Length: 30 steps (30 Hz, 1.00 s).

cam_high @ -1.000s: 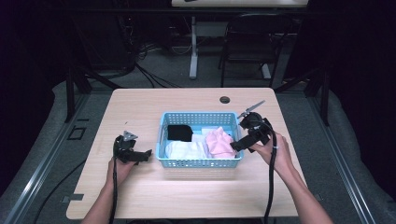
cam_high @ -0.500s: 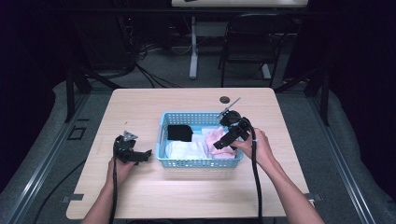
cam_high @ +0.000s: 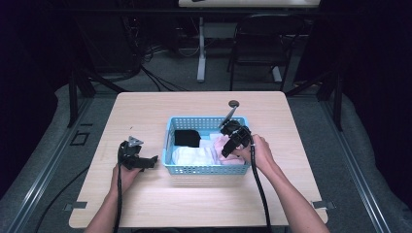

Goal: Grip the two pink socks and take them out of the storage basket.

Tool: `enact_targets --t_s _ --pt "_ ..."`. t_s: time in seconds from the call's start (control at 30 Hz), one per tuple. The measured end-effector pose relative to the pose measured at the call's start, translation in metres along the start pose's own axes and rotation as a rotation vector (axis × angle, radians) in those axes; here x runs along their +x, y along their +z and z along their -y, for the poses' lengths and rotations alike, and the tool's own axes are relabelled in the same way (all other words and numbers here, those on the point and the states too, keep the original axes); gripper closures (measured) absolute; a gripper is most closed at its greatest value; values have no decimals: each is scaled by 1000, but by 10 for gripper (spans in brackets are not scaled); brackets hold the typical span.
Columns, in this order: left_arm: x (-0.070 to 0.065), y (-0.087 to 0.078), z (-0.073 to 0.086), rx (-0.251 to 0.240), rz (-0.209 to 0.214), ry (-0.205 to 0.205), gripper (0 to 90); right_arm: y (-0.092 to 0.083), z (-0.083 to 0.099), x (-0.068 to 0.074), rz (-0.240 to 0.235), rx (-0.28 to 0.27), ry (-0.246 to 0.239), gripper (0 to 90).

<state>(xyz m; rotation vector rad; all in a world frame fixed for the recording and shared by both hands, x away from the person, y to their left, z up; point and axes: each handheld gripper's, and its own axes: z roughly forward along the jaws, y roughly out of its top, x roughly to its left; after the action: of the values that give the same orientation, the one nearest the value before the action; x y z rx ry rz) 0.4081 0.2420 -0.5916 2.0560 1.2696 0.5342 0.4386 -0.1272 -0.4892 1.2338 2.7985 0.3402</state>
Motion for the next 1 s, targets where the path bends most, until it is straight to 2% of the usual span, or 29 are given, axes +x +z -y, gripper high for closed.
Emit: enact_targets --t_s 0.03,0.13,0.23,0.27,0.37,0.47,0.53,0.57,0.6,0.63,0.67,0.73,0.83,0.87,0.9,0.97,1.0 --pt "0 0 0 0 0 0 5 0 0 0 0 0 0 340" --pt "0 0 0 0 0 -1 5 9 0 2 50 26 7 376" --pt "0 0 0 0 0 0 5 11 -1 0 50 38 13 391" --pt "0 0 0 1 0 -1 5 14 -1 -1 71 31 16 441" --pt "0 0 0 1 0 -1 5 15 -2 -1 71 40 18 482" --pt "0 0 0 1 0 -1 5 19 -1 -2 69 67 -4 649" --pt "0 0 0 1 0 -1 5 19 1 -2 76 74 -15 726" --pt "0 0 0 1 0 -1 5 19 1 -2 76 74 -15 726" --pt "0 0 0 0 0 -1 5 19 2 -1 74 70 -9 759" --pt "0 0 0 0 0 -1 5 18 4 -1 78 57 -23 808" --pt "0 0 0 0 0 -1 5 15 5 -1 71 63 -27 823" --pt "0 0 0 0 0 -1 5 11 6 -2 60 41 -24 848" --pt "0 0 0 1 0 -1 5 3 6 -3 44 25 -21 856" --pt "0 0 0 0 0 -1 5 -5 7 -3 42 0 -22 858" --pt "0 0 0 0 0 -1 5 -5 7 -3 42 0 -22 858" --pt "0 0 0 1 0 -1 5 -16 6 -1 32 -56 -14 859" --pt "0 0 0 1 0 -1 5 -22 5 0 37 -56 -24 859"
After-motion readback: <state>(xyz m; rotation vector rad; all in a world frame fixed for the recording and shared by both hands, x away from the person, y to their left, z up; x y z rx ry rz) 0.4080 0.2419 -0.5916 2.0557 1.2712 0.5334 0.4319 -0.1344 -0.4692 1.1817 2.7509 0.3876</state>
